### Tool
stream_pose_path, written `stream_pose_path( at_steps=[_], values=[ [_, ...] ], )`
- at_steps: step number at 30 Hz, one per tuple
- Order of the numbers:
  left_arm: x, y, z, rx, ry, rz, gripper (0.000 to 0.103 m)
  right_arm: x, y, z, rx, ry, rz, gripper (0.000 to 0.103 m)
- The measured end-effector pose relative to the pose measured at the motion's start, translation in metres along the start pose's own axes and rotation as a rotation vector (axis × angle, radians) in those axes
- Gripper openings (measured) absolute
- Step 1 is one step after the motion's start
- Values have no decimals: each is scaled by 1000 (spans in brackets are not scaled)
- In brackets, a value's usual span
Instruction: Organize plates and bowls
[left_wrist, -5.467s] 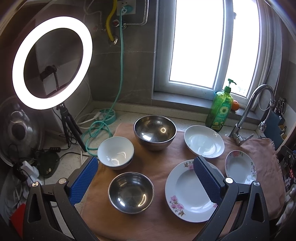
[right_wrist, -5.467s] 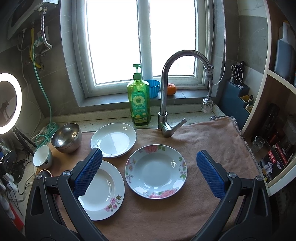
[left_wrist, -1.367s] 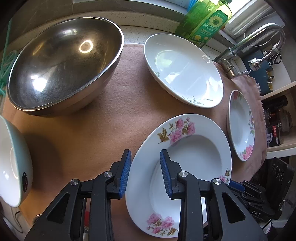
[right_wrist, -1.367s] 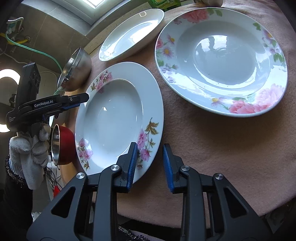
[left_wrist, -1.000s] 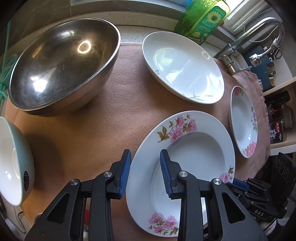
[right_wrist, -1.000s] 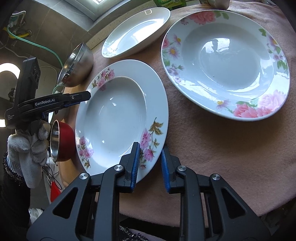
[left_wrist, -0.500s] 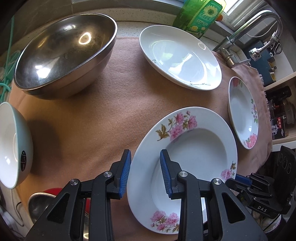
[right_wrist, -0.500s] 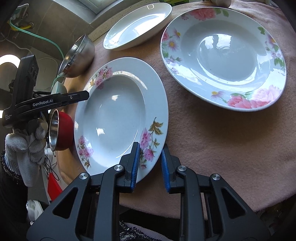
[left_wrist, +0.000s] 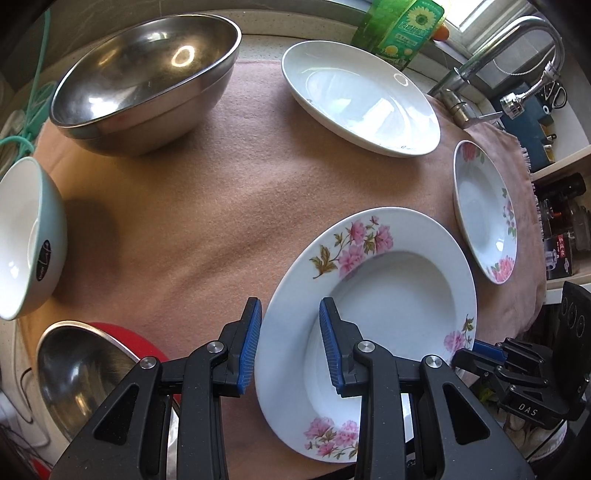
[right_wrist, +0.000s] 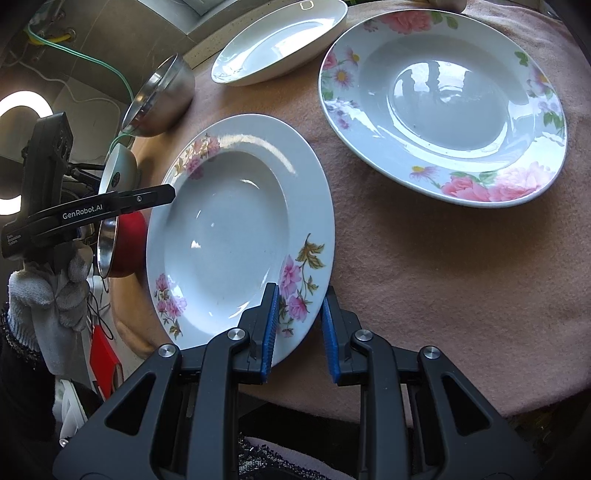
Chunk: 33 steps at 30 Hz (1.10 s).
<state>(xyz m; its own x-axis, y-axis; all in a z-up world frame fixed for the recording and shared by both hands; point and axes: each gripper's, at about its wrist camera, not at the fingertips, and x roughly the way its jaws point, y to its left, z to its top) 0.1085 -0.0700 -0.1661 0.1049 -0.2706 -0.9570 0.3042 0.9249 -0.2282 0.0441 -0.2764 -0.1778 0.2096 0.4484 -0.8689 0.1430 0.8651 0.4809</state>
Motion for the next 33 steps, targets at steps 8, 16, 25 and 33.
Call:
stream_pose_path(
  at_steps=[8,16,25,33],
  values=[
    [1,-3,-11,-21,0,5,30,4,3,0,-23,11,0,24],
    [-1,-4,-23,-30,-4,9,30,5,4,-3,-41,18,-3,24],
    [-2,-5,-27,-36,-3,13,30,5,3,-9,-47,22,5,24],
    [0,-9,-25,-36,-6,20,30,-1,-2,-13,-50,2,-8,24]
  ],
)
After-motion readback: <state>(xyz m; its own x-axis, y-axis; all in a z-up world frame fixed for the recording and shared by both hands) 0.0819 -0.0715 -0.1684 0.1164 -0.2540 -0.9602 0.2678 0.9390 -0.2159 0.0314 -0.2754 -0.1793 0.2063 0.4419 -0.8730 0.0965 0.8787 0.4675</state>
